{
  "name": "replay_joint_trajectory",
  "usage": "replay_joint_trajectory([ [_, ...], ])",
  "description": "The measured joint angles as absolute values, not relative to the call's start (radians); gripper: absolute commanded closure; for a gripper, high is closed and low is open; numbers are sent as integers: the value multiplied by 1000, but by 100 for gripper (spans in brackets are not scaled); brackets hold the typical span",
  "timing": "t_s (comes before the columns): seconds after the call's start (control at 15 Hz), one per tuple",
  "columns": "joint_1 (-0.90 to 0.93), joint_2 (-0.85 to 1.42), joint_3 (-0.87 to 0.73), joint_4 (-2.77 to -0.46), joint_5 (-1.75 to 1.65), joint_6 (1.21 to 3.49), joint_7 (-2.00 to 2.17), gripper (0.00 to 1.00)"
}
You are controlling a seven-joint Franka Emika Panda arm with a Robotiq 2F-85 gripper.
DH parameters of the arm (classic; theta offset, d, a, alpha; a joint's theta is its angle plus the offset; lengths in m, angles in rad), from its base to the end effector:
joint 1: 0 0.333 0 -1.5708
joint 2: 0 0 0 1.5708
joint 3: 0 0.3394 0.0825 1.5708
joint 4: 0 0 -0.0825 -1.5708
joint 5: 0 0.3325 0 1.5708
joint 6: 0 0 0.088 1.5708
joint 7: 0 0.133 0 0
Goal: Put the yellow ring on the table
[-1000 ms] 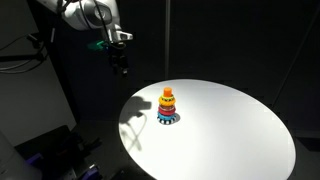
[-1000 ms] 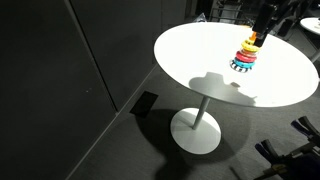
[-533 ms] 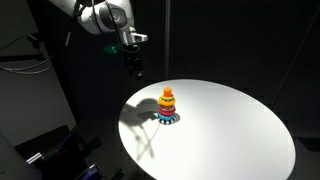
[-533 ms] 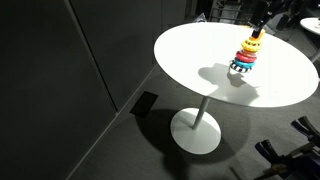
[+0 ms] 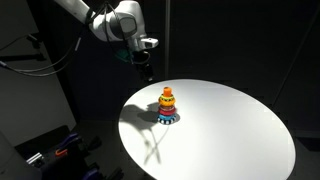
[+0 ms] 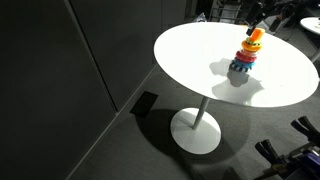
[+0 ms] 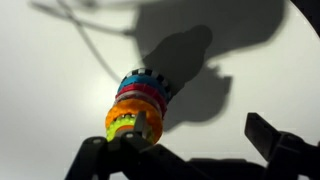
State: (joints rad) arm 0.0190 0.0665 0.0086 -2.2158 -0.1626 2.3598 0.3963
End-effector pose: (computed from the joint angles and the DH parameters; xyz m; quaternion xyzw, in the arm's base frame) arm 0.5088 0.0089 0.3861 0.9892 -0.1282 0.0502 0.0497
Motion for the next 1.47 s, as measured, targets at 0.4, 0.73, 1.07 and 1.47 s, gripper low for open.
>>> replay_joint_trajectory([
  [0.4, 18, 82, -3, -2216, -137, 2390, 396, 0],
  [0.73, 18, 82, -3, -2216, -137, 2390, 396, 0],
  [1.07, 18, 86, -11, -2220, -138, 2418, 398, 0],
  [1.47, 17, 112, -51, -2221, -167, 2463, 426, 0],
])
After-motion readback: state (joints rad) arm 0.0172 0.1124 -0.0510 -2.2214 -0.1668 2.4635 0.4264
